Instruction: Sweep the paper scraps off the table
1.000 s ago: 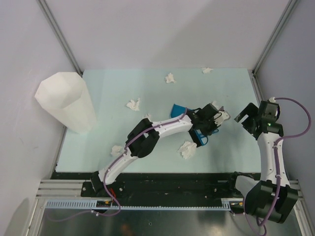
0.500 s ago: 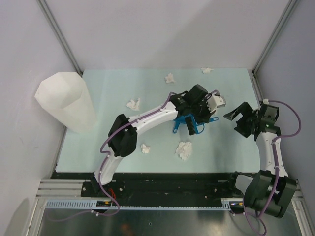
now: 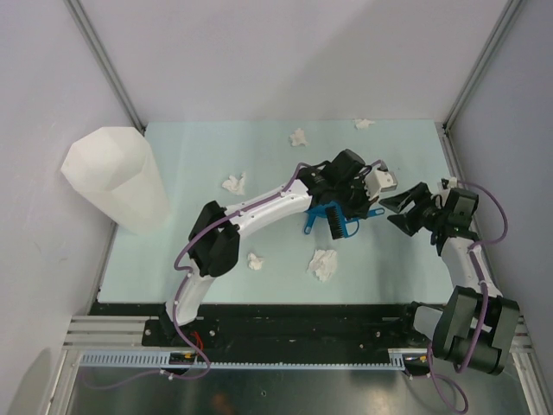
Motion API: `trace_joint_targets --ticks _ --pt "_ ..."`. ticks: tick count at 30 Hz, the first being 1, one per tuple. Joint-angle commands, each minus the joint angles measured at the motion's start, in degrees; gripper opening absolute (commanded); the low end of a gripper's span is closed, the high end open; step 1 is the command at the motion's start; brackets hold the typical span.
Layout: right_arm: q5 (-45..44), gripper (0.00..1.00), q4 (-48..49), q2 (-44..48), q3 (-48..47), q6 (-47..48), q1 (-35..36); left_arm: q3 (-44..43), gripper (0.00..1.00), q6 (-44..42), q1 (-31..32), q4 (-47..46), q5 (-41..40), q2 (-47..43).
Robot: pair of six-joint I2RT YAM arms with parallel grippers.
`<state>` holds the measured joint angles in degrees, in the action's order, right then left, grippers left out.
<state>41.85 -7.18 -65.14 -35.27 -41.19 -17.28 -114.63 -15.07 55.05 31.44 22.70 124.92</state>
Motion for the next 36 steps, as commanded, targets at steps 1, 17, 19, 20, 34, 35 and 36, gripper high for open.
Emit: trace_joint_targets --ticks 1,17,19,20,34,35,36 --pt "0.87 0.73 6.56 -0.51 1.60 -4.07 3.38 -2.53 0.00 0.13 0.24 -0.33 1.73 -0.56" --pt "-1.50 0.00 10.88 -2.53 2.48 -6.10 6.73 -3.84 0.00 0.74 0.06 -0.24 1.39 -0.21" --pt "-4.64 0.00 9.82 -0.09 2.48 -5.40 6.73 -4.37 0.49 1.79 -0.38 -0.24 -2.03 -0.29" --pt "-5.80 0.00 8.51 1.32 2.13 -4.52 6.82 -4.64 0.80 1.97 -0.47 -0.24 -3.70 -0.99" --pt "-35.74 0.00 -13.56 19.44 -10.52 15.43 10.94 11.44 1.00 3.73 -9.43 0.11 -15.93 -10.85" --pt "-37.35 0.00 -13.74 19.96 -10.52 16.31 11.99 13.53 1.00 3.56 -9.95 0.20 -16.19 -10.49" --pt "-38.67 0.00 -13.91 20.23 -10.61 17.88 14.18 14.51 1.00 3.56 -10.13 0.03 -16.80 -9.88"
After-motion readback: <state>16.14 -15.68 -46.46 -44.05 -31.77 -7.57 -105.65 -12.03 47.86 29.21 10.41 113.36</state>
